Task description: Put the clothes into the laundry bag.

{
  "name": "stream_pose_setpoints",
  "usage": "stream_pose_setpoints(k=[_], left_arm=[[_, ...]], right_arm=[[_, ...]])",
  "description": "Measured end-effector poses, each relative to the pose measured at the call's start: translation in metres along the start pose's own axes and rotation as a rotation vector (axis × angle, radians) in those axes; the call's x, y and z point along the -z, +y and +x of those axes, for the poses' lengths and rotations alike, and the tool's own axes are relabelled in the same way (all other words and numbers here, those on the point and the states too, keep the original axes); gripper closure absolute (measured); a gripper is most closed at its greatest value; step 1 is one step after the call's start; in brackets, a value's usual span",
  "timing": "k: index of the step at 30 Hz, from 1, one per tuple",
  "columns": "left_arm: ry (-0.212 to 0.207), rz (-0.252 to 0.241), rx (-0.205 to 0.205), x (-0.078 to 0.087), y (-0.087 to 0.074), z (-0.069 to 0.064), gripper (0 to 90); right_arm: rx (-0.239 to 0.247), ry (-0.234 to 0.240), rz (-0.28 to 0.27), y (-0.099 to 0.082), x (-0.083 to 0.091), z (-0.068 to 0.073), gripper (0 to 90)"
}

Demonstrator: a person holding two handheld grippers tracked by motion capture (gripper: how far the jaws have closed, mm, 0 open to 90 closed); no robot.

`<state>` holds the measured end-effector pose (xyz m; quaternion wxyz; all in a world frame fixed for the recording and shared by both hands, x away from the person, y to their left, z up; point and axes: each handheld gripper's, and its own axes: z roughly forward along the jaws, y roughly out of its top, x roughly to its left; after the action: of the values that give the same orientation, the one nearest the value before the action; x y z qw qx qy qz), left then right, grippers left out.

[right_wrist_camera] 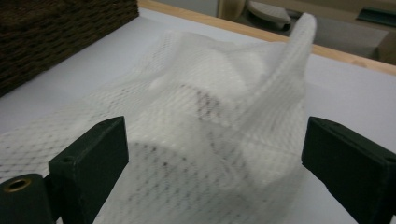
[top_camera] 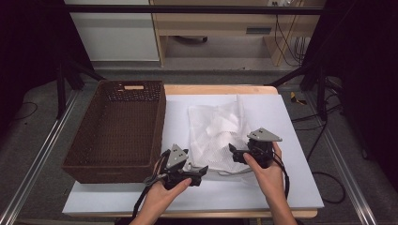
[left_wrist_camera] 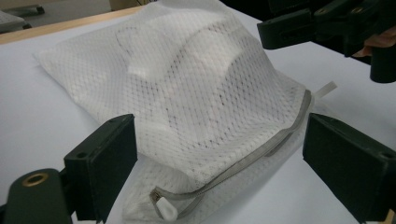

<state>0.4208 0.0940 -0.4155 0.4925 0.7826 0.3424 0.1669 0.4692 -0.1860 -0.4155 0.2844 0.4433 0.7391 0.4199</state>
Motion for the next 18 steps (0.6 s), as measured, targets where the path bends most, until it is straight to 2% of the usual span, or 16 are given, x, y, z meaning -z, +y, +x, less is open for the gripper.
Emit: stream_pose_setpoints(k=[1, 5, 9, 10, 13, 18], left_arm=[[0.004, -0.003, -0.001, 0.003, 0.002, 0.001, 9.9], [0.024, -0.016, -0.004, 0.015, 0.009, 0.008, 9.4], [0.062, -0.040, 0.030, 0.033, 0.017, 0.023, 9.2], [0.062, -0.040, 0.030, 0.033, 0.017, 0.023, 9.3], [0.093, -0.055, 0.050, 0.049, 0.023, 0.036, 9.2], [0.127, -0.067, 0.060, 0.064, 0.027, 0.049, 9.3]], right_arm=[[-0.010, -0.019, -0.009, -0.002, 0.002, -0.005, 7.8], [-0.037, -0.033, -0.019, -0.007, 0.005, -0.015, 7.8], [-0.064, -0.056, -0.017, -0.014, 0.009, -0.030, 7.4], [-0.064, -0.056, -0.017, -0.014, 0.009, -0.030, 7.4], [-0.079, -0.071, -0.033, -0.016, 0.013, -0.040, 6.8], [-0.094, -0.081, -0.043, -0.019, 0.017, -0.050, 6.0]])
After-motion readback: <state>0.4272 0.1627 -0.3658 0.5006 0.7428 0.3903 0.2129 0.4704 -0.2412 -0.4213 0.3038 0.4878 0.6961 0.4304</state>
